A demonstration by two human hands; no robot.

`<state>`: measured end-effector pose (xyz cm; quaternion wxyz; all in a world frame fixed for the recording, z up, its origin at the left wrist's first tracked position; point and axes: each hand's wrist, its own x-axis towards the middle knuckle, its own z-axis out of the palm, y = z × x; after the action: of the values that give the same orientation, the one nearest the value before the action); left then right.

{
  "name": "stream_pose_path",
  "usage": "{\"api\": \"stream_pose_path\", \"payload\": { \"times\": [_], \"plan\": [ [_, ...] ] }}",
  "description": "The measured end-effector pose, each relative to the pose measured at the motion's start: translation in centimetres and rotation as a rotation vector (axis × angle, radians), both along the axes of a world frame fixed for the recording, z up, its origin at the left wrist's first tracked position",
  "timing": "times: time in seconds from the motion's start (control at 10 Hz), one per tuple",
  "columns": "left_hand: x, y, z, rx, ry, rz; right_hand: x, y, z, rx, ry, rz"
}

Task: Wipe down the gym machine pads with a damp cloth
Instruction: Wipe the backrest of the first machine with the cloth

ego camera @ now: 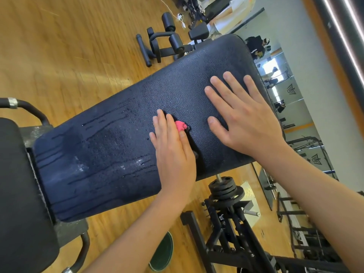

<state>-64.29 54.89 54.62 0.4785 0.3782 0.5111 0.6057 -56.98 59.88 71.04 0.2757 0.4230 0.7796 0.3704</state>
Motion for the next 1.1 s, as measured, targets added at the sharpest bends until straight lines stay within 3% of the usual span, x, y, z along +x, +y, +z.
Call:
{"api": "stream_pose_path", "payload": {
  "times": [0.4, 0.7, 0.9, 1.1],
  "plan": [
    [0.9, -0.5, 0.2, -0.085, 0.045, 0.045, -0.1, -0.1, 0.0, -0.005, 0.009, -0.002],
    [2.9, -5.5, 0.6, -0.026, 0.092, -0.007, 0.0, 0.0, -0.1, -0.007, 0.013, 0.003],
    [1.6, -4.4, 0.0, -0.035, -0.067, 0.054, 0.0, -0.1, -0.1, -0.002, 0.008, -0.003],
    [-2.1, 1.7, -0.8, -0.023, -0.015, 0.125, 0.0, 0.0, -0.1, 0.001, 0.010, 0.007]
  ]
}}
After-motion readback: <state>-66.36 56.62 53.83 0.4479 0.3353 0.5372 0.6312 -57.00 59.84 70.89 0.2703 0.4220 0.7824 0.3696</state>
